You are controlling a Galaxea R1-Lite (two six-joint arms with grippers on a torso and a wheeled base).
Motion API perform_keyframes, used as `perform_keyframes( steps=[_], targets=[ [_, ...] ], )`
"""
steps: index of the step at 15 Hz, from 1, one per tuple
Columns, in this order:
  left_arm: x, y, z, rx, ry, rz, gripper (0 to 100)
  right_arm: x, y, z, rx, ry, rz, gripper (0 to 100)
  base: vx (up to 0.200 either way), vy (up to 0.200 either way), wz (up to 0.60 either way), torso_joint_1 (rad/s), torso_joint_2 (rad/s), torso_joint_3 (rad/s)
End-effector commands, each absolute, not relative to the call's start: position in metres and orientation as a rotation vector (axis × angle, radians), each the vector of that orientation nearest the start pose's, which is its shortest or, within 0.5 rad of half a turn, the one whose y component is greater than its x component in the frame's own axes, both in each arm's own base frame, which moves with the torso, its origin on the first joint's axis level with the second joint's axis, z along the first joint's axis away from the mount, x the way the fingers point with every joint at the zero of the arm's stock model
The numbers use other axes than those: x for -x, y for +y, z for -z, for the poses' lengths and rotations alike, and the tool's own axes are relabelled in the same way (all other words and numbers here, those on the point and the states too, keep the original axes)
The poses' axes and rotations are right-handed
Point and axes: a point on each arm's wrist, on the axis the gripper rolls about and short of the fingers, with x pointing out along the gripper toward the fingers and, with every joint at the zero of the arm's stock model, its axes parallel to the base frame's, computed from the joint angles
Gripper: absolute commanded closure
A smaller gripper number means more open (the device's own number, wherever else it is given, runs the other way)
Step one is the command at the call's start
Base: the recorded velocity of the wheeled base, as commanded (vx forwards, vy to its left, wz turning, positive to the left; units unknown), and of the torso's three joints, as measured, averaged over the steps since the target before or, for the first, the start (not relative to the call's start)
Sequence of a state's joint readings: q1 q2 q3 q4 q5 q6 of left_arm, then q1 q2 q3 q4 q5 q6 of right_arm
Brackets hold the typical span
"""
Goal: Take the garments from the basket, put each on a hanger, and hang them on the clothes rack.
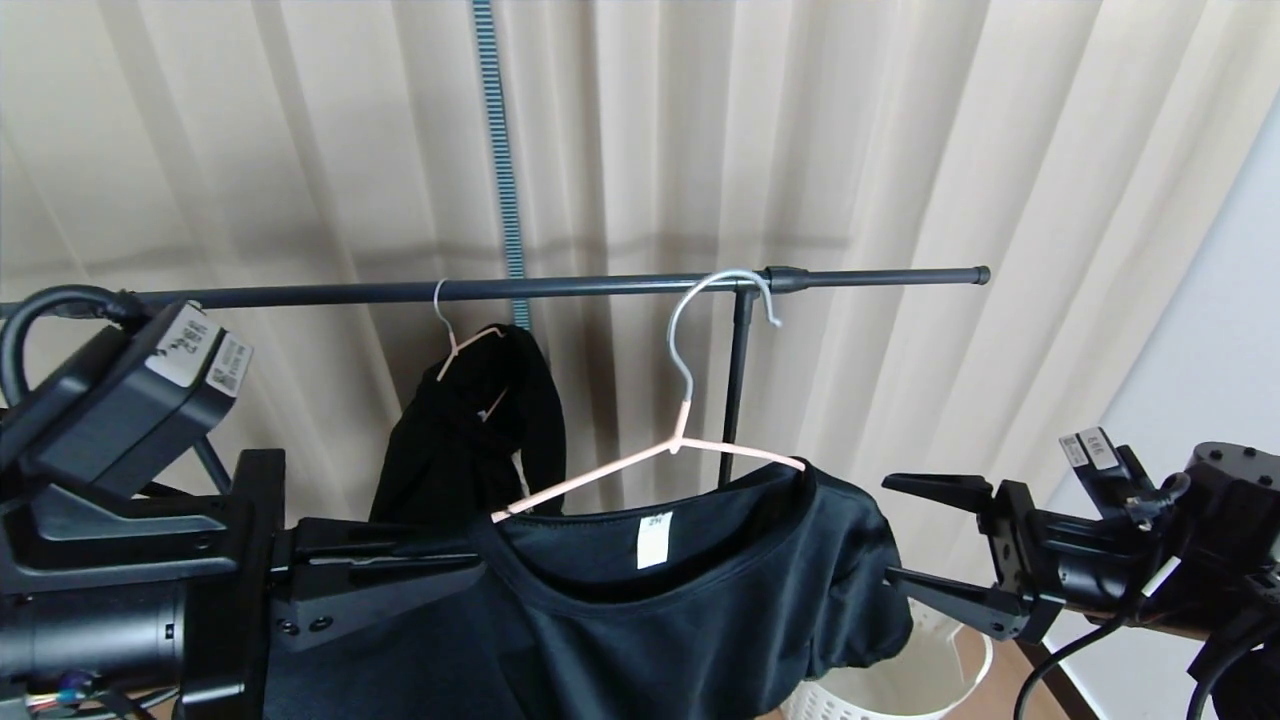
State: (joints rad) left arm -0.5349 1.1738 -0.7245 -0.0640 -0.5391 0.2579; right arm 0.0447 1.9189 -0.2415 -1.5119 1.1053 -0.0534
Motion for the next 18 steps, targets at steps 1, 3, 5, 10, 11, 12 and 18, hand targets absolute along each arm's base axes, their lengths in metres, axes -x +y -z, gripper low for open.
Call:
perform_keyframes(
  steps=[1, 3, 5, 10, 11, 12, 18],
  targets=[
    [-0.131, -0.091, -0.237, -0.229, 0.230, 1.102, 100, -0.252, 0.030, -0.073, -0.065, 0.160, -1.144, 0, 0.000, 0.000, 0.00, 0.000, 0.00, 0.000],
    [-0.128, -0.088, -0.241, -0.229, 0.209, 1.096, 100, -0.252, 0.029, -0.073, -0.066, 0.162, -1.141, 0, 0.000, 0.000, 0.00, 0.000, 0.00, 0.000],
    [-0.127, -0.085, -0.243, -0.227, 0.187, 1.078, 100, -0.254, 0.029, -0.068, -0.076, 0.178, -1.138, 0, 0.000, 0.000, 0.00, 0.000, 0.00, 0.000],
    [-0.123, -0.081, -0.246, -0.222, 0.166, 1.071, 100, -0.260, 0.030, -0.055, -0.092, 0.212, -1.140, 0, 0.000, 0.000, 0.00, 0.000, 0.00, 0.000],
    [-0.121, -0.081, -0.247, -0.221, 0.159, 1.070, 100, -0.261, 0.030, -0.056, -0.090, 0.209, -1.140, 0, 0.000, 0.000, 0.00, 0.000, 0.00, 0.000],
    [-0.121, -0.080, -0.247, -0.221, 0.159, 1.070, 100, -0.261, 0.030, -0.056, -0.090, 0.209, -1.140, 0, 0.000, 0.000, 0.00, 0.000, 0.00, 0.000],
    [-0.116, -0.078, -0.250, -0.221, 0.140, 1.068, 100, -0.264, 0.028, -0.057, -0.085, 0.199, -1.135, 100, 0.000, 0.000, 0.00, 0.000, 0.00, 0.000]
  ],
)
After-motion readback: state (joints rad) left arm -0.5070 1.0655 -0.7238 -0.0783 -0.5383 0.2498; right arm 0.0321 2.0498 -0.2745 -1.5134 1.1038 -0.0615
